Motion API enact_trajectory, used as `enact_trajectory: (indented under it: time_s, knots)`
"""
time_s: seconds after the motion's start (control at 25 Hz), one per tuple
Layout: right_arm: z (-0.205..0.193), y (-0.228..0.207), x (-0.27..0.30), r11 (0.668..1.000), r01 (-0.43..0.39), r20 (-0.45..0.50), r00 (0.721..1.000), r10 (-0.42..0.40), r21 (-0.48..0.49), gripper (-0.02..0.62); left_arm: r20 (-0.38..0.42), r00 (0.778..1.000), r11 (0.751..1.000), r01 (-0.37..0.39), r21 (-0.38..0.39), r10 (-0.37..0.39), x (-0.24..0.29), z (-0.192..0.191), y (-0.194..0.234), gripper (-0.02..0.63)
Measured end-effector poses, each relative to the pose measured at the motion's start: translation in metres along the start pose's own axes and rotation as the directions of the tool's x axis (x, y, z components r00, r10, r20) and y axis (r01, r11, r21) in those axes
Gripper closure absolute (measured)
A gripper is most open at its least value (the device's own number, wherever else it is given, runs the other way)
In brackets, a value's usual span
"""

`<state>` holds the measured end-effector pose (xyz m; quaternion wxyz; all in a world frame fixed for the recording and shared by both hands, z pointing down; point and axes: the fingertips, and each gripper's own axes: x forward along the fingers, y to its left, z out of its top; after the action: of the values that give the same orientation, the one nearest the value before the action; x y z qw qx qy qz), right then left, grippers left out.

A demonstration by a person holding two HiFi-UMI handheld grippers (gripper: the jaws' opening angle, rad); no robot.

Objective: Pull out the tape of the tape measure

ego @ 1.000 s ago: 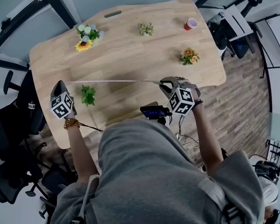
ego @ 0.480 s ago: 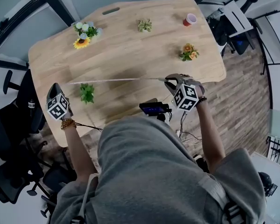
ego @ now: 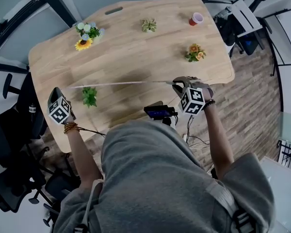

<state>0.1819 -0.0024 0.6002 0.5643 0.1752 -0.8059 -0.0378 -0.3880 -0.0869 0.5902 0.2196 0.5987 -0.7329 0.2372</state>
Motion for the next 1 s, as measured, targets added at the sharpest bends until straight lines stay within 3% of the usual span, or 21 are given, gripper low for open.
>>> enact_trajectory:
  time_s: [0.12,0.56,1.0]
  knots:
    - [-0.015,-0.003,-0.003,1.0,0.005,-0.022,1.0,-0.004,0.015,0.531,0.001,1.0,1.0,-0.015,-0.026,0.015,0.0,0.001,0.013,0.597]
    - [-0.023,-0.012,-0.003,0.998,0.033,-0.022,0.999,-0.032,0.057,0.529,-0.008,1.0,1.0,0.014,0.009,-0.014,-0.003,-0.001,0.001,0.597]
    - [-0.002,-0.022,-0.003,0.985,0.039,0.051,0.998,-0.048,0.169,0.529,0.047,0.991,0.99,0.125,0.059,-0.127,-0.01,0.028,-0.064,0.595]
